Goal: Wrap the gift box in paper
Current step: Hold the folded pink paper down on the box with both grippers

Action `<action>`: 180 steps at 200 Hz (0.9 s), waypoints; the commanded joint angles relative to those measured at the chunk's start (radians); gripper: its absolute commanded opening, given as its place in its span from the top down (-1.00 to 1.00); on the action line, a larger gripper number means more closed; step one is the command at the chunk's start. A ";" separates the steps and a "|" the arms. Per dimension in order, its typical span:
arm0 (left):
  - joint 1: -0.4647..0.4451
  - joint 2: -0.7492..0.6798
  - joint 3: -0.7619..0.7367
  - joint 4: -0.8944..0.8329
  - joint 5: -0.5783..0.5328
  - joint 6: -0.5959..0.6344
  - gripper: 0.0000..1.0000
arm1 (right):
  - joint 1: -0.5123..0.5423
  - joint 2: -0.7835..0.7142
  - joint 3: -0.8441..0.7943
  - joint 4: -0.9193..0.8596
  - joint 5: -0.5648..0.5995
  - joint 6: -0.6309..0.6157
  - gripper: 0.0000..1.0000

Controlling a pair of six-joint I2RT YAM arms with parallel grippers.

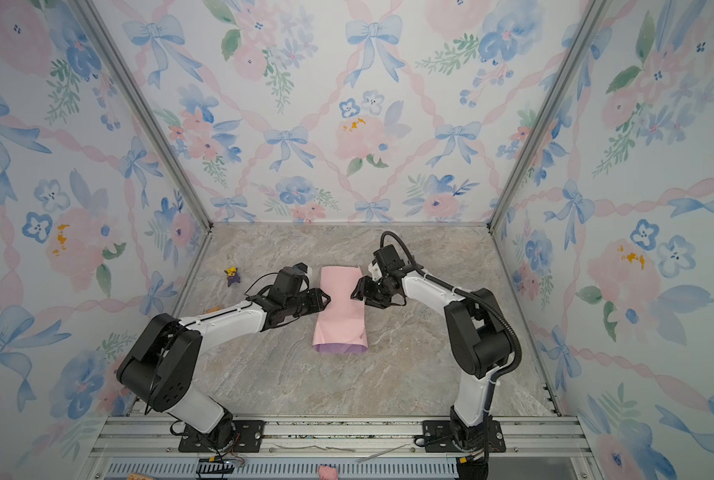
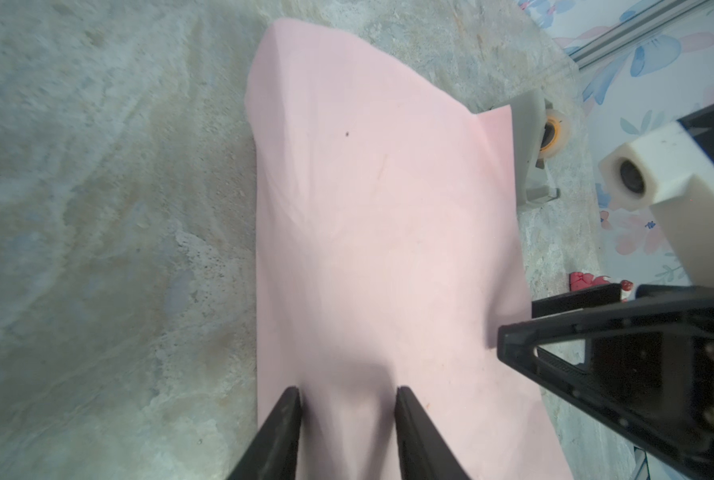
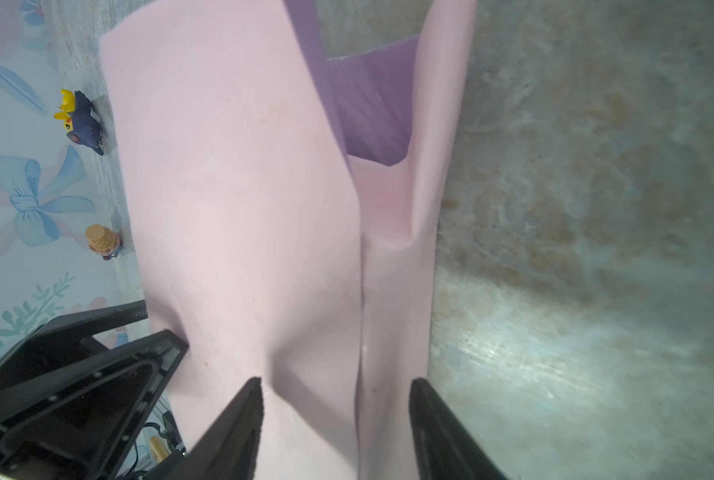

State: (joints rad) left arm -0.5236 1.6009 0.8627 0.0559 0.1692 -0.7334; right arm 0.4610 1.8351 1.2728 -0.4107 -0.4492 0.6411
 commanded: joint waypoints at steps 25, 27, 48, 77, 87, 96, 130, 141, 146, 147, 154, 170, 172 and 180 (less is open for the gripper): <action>-0.017 -0.003 -0.016 -0.020 -0.027 0.041 0.21 | -0.031 -0.008 0.030 -0.063 -0.038 -0.003 -0.35; -0.018 -0.003 -0.016 -0.021 -0.028 0.042 0.21 | -0.028 -0.003 0.035 -0.065 -0.037 -0.005 -0.35; -0.028 0.002 -0.007 -0.032 -0.028 0.057 0.21 | -0.013 0.047 0.077 -0.084 -0.024 -0.010 -0.35; -0.043 -0.002 0.000 -0.043 -0.039 0.082 0.21 | -0.013 0.079 0.104 -0.082 -0.020 -0.010 -0.09; -0.044 -0.004 0.008 -0.048 -0.044 0.095 0.20 | -0.013 0.084 0.106 -0.083 -0.016 -0.010 0.06; -0.046 -0.007 0.016 -0.056 -0.048 0.106 0.16 | -0.012 0.085 0.105 -0.084 -0.013 -0.010 0.16; -0.001 -0.020 0.043 -0.059 -0.040 0.080 -0.16 | -0.012 0.073 0.070 -0.088 0.010 -0.043 0.36; 0.024 -0.020 0.038 -0.030 -0.001 0.057 -0.18 | -0.013 0.068 0.055 -0.076 0.010 -0.036 0.40; 0.031 -0.020 0.032 -0.009 0.012 0.045 -0.17 | -0.015 0.066 0.047 -0.067 0.009 -0.031 0.41; 0.032 -0.021 0.029 -0.004 0.016 0.043 -0.17 | -0.015 0.065 0.046 -0.065 0.009 -0.030 0.41; 0.040 -0.020 0.012 0.035 0.043 0.026 -0.18 | -0.016 0.062 0.038 -0.051 0.008 -0.024 0.42; 0.046 -0.004 -0.011 0.093 0.097 -0.009 -0.18 | -0.014 0.061 0.032 -0.030 0.005 -0.023 0.45; 0.046 -0.002 -0.012 0.094 0.103 -0.011 -0.18 | -0.012 0.060 0.031 -0.027 0.004 -0.023 0.45; 0.045 0.007 -0.015 0.099 0.114 -0.016 -0.18 | -0.013 0.060 0.032 -0.018 0.001 -0.023 0.46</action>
State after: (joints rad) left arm -0.4774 1.5997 0.8719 0.0841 0.1951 -0.7010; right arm 0.4412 1.9003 1.3357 -0.4313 -0.4755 0.6140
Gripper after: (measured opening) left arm 0.588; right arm 0.279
